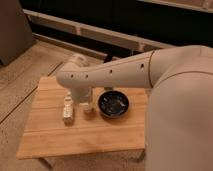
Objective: Pick up the ceramic bowl
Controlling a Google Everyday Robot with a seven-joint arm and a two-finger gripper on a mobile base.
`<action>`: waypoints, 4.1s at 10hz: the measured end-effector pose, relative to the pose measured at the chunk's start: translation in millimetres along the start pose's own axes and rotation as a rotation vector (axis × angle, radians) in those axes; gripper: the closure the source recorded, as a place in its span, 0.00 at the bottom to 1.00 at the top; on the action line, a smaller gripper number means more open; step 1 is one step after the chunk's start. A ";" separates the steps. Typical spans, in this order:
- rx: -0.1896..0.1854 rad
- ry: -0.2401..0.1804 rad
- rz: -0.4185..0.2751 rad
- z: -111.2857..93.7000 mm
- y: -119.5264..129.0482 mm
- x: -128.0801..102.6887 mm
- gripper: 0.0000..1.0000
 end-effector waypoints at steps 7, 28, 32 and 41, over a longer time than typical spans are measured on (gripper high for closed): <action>0.046 -0.001 0.150 -0.4 -22.3 7.7 0.35; -0.092 0.031 0.538 40.5 -268.0 -19.5 0.35; -0.133 0.068 0.489 72.8 -265.1 -33.6 0.35; -0.141 0.197 0.397 149.7 -235.0 -59.7 0.35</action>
